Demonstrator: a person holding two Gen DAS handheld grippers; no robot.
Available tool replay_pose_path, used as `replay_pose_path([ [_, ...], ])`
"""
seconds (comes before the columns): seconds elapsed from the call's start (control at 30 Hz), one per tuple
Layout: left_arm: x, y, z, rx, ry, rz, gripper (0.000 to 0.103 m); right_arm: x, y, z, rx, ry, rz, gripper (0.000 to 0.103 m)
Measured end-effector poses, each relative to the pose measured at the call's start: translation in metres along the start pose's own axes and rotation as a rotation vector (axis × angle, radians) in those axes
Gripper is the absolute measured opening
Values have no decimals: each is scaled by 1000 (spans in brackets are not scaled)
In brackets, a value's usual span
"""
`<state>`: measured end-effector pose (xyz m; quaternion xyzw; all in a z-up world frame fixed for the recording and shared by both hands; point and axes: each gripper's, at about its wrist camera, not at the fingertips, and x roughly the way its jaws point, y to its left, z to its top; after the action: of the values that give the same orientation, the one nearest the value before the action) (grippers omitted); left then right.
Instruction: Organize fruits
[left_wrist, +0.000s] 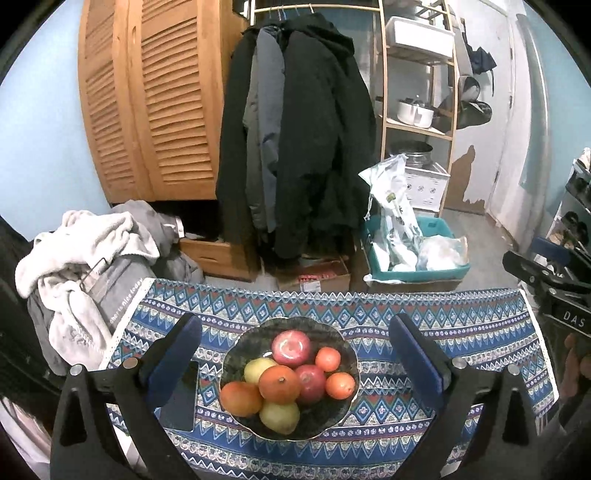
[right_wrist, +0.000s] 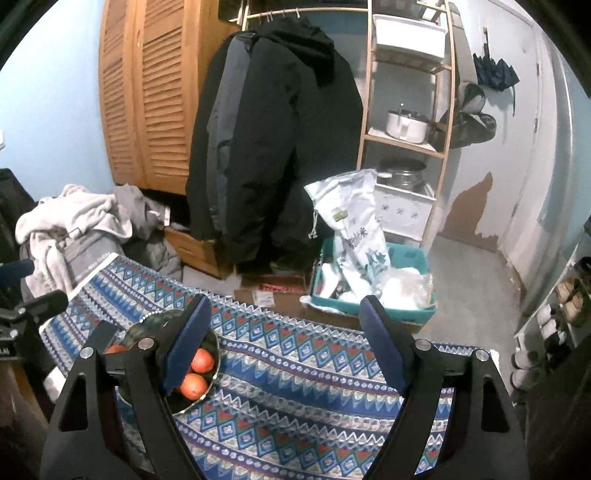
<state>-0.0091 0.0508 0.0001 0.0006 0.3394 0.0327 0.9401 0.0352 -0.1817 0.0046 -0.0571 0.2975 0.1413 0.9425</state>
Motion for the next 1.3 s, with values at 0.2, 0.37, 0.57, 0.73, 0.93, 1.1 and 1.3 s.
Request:
replay_pose_path([
  [0.2, -3, -8, 1, 20, -9, 4, 102, -4, -5, -1, 5, -7, -5, 81],
  [0.37, -6, -10, 3, 21, -18, 7, 102, -5, -6, -1, 5, -9, -6, 81],
  [0.57, -7, -11, 4, 18, -15, 11, 102, -6, -7, -1, 6, -7, -4, 81],
  [0.73, -7, -11, 4, 20, -14, 10, 102, -7, -8, -2, 6, -9, -7, 81],
  [0.93, -7, -10, 4, 17, -12, 11, 102, -7, -8, -2, 5, -9, -7, 81],
  [1.1, -7, -11, 4, 16, -10, 11, 102, -7, -8, -2, 6, -7, -6, 81],
  [1.3, -6, -11, 4, 14, -10, 10, 102, -8, -8, -2, 4, -10, -8, 81],
])
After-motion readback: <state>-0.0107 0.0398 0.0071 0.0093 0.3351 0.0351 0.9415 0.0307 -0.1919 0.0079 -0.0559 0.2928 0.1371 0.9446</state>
